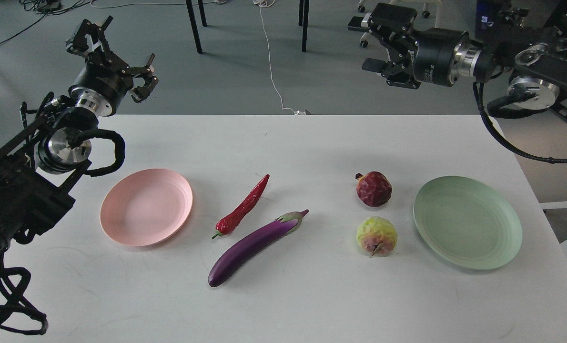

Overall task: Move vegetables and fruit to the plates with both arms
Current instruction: 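Raise the right arm and swing the right gripper toward the fruits, then lower the right gripper onto the pale fig and grasp it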

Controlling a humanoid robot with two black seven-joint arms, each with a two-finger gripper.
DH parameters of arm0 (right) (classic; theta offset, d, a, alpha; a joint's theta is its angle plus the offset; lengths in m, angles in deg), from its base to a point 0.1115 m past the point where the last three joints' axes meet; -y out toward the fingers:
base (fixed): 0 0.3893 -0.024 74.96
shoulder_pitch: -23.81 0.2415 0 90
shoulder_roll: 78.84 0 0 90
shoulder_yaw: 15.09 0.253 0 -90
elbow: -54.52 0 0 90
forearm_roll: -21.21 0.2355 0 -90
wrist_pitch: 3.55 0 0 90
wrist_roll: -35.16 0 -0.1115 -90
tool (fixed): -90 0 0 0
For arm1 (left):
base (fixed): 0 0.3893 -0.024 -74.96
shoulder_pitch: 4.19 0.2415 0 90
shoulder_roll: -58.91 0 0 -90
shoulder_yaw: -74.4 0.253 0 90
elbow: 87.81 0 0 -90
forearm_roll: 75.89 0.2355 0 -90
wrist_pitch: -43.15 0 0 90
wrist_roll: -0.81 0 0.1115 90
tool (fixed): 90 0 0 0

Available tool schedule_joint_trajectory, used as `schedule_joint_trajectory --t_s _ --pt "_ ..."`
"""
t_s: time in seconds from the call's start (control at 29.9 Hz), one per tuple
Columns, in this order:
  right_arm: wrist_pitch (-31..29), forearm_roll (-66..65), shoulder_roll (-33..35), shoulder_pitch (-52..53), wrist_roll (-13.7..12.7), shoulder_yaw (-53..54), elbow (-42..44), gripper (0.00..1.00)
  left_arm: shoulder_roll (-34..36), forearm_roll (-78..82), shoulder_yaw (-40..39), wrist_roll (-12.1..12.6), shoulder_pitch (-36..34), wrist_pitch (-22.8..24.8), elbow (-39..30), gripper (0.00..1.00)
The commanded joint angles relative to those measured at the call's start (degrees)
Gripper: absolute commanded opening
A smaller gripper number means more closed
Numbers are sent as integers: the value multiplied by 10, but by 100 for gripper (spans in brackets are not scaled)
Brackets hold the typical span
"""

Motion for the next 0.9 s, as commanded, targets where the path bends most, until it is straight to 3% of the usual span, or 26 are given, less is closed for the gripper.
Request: schedule_joint_trajectory --t_s 0.0,0.27,0.5,0.6,0.87 --pt "0 -114 -4 46 0 -80 -40 99 5 0 0 2 0 0 -5 98" --pt "-2 -242 -18 127 0 -246 -147 99 4 0 0 1 2 -2 -22 98" --pt "-6 -310 -51 137 6 -324 -192 99 20 0 0 0 19 -3 -37 98" --pt "1 -348 -72 130 25 -354 -191 98 23 -1 -1 0 19 -2 -37 98" --pt "2 -392 -108 103 26 -376 -171 96 31 -1 -3 1 17 12 -37 98"
